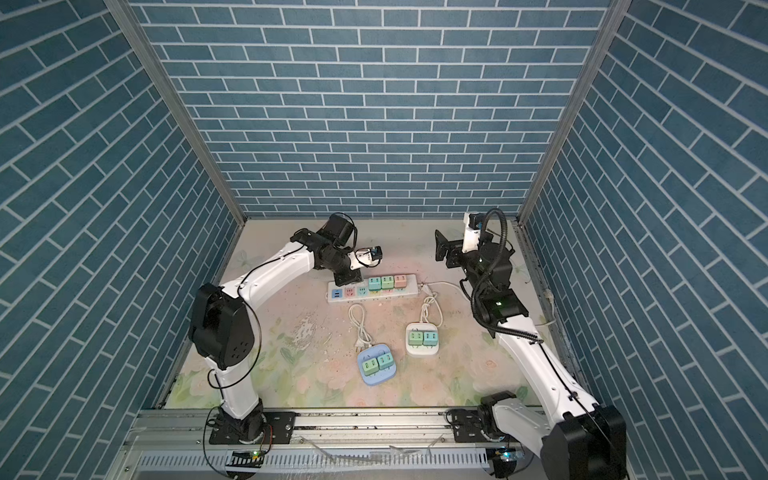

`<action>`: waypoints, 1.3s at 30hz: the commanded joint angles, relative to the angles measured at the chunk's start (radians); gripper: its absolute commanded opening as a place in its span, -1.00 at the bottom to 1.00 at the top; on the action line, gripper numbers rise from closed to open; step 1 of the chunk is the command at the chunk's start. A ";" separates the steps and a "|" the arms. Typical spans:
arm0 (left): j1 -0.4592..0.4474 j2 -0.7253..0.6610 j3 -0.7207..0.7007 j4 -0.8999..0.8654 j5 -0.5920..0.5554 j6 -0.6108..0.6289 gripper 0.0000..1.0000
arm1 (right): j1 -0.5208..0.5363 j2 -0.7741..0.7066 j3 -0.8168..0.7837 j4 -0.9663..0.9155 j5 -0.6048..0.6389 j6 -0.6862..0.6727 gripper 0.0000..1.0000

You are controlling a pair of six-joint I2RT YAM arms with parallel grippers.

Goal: Insert plugs into power strip
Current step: Insert the plug into the socket.

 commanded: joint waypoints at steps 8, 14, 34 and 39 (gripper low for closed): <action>0.065 0.066 0.007 0.048 0.113 0.108 -1.00 | -0.062 0.042 0.029 0.041 -0.143 0.064 0.96; 0.065 0.102 0.042 0.042 0.129 0.087 -1.00 | -0.073 0.078 0.052 0.046 -0.182 0.082 0.95; 0.024 0.181 0.046 0.025 0.070 0.098 -1.00 | -0.130 0.068 0.028 0.060 -0.208 0.103 0.96; 0.016 0.192 0.056 0.015 0.068 0.100 -1.00 | -0.138 0.068 0.025 0.068 -0.221 0.113 0.95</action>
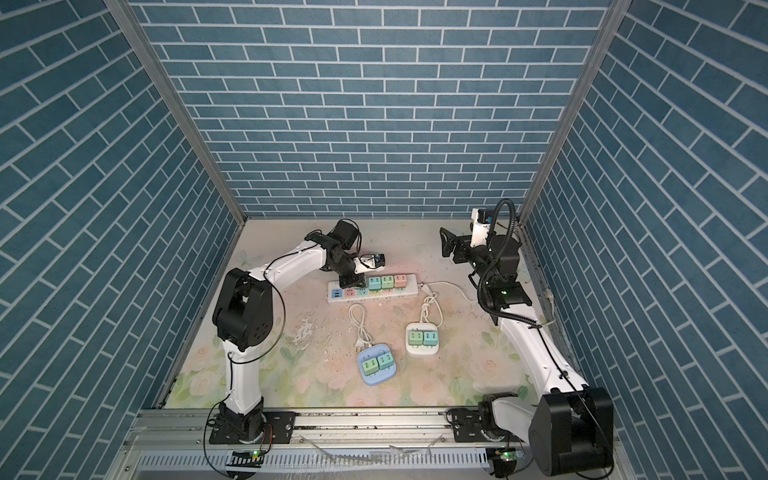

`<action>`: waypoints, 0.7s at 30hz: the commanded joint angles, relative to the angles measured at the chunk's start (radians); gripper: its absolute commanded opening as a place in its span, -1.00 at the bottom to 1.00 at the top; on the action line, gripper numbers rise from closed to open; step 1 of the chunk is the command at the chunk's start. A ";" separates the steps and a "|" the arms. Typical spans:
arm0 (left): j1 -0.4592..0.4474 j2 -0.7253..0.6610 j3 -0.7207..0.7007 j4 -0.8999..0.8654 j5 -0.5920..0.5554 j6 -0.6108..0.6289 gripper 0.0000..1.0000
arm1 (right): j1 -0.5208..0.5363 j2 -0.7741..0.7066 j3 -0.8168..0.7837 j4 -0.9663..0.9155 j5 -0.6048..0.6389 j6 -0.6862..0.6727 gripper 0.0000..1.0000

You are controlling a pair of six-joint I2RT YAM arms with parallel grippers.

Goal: Insert plugs into power strip
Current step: Insert the plug into the socket.

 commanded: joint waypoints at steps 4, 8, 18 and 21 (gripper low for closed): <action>-0.019 0.028 0.015 -0.030 0.000 0.018 -1.00 | -0.011 -0.010 0.006 0.043 -0.031 0.041 0.95; -0.021 0.036 0.016 -0.030 -0.006 0.018 -1.00 | -0.015 -0.011 0.006 0.046 -0.037 0.045 0.95; -0.023 0.069 0.020 -0.040 -0.024 0.023 -1.00 | -0.019 -0.014 0.001 0.053 -0.046 0.053 0.95; -0.023 0.083 0.019 -0.044 -0.034 0.026 -1.00 | -0.021 -0.013 0.001 0.054 -0.047 0.053 0.95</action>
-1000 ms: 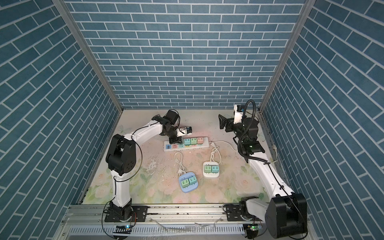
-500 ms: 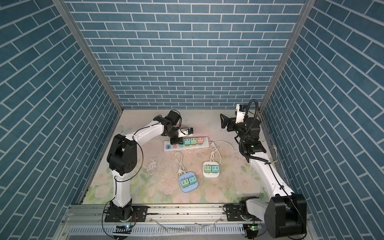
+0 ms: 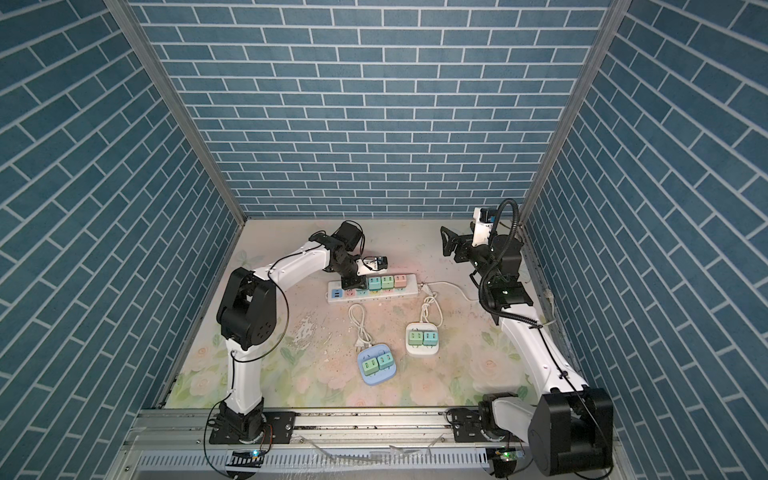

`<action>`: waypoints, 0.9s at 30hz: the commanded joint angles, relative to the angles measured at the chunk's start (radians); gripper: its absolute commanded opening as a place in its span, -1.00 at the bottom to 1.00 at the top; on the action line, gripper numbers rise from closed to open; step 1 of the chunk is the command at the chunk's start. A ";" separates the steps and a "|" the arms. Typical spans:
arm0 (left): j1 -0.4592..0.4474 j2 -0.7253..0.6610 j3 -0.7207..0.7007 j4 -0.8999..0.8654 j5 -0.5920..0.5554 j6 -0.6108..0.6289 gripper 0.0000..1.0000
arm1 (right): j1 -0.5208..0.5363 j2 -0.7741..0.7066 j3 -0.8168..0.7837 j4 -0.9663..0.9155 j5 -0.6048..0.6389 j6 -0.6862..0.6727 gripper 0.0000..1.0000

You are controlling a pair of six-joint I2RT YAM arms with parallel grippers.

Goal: Insert plugs into power strip
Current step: Insert the plug into the socket.

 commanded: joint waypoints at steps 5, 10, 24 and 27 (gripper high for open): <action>-0.005 0.078 -0.005 -0.033 -0.030 0.029 -1.00 | -0.011 -0.014 -0.002 0.034 -0.017 0.029 0.95; -0.006 0.101 -0.010 -0.035 -0.031 0.036 -1.00 | -0.017 -0.014 -0.002 0.035 -0.019 0.030 0.95; -0.006 0.107 -0.058 -0.005 -0.029 0.066 -1.00 | -0.032 -0.009 -0.005 0.042 -0.031 0.043 0.95; -0.007 0.108 -0.069 0.006 -0.036 0.074 -1.00 | -0.036 -0.011 -0.005 0.044 -0.035 0.046 0.95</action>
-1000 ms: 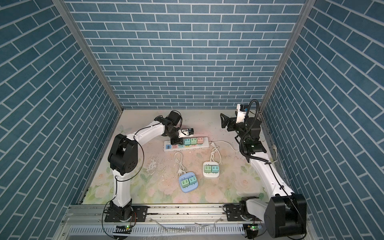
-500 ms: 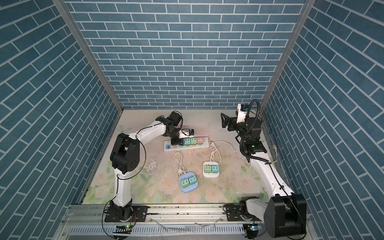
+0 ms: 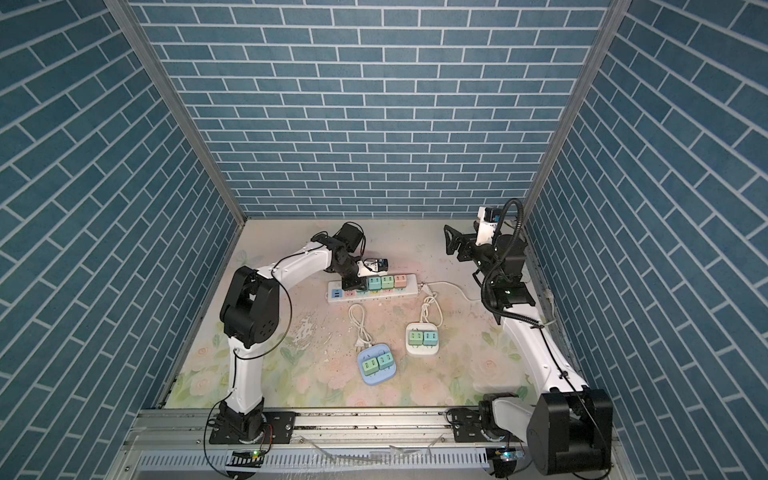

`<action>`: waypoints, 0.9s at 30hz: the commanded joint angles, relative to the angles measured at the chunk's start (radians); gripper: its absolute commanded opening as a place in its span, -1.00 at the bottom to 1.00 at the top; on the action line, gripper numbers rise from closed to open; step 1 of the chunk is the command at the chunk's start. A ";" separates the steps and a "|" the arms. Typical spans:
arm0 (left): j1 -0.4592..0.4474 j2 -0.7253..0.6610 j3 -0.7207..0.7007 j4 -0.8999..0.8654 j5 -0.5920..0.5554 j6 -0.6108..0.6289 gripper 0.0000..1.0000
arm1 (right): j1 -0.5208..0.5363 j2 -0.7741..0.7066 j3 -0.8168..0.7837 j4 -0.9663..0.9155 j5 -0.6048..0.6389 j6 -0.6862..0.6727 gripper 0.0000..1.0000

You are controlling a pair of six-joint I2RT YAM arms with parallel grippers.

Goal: Insert plugs into power strip
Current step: Insert the plug into the socket.

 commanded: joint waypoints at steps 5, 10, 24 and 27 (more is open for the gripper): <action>-0.008 0.078 -0.058 -0.008 -0.029 0.032 -0.98 | -0.011 -0.010 -0.007 0.038 -0.024 0.033 0.95; -0.014 0.028 -0.070 0.030 -0.052 0.004 0.63 | -0.014 -0.009 -0.007 0.040 -0.034 0.040 0.95; -0.011 -0.383 -0.258 0.387 -0.095 -0.172 0.99 | -0.023 -0.039 -0.043 0.007 -0.095 0.142 0.95; -0.010 -0.482 -0.373 0.596 -0.190 -0.266 0.99 | -0.022 -0.036 -0.052 -0.006 -0.087 0.181 0.95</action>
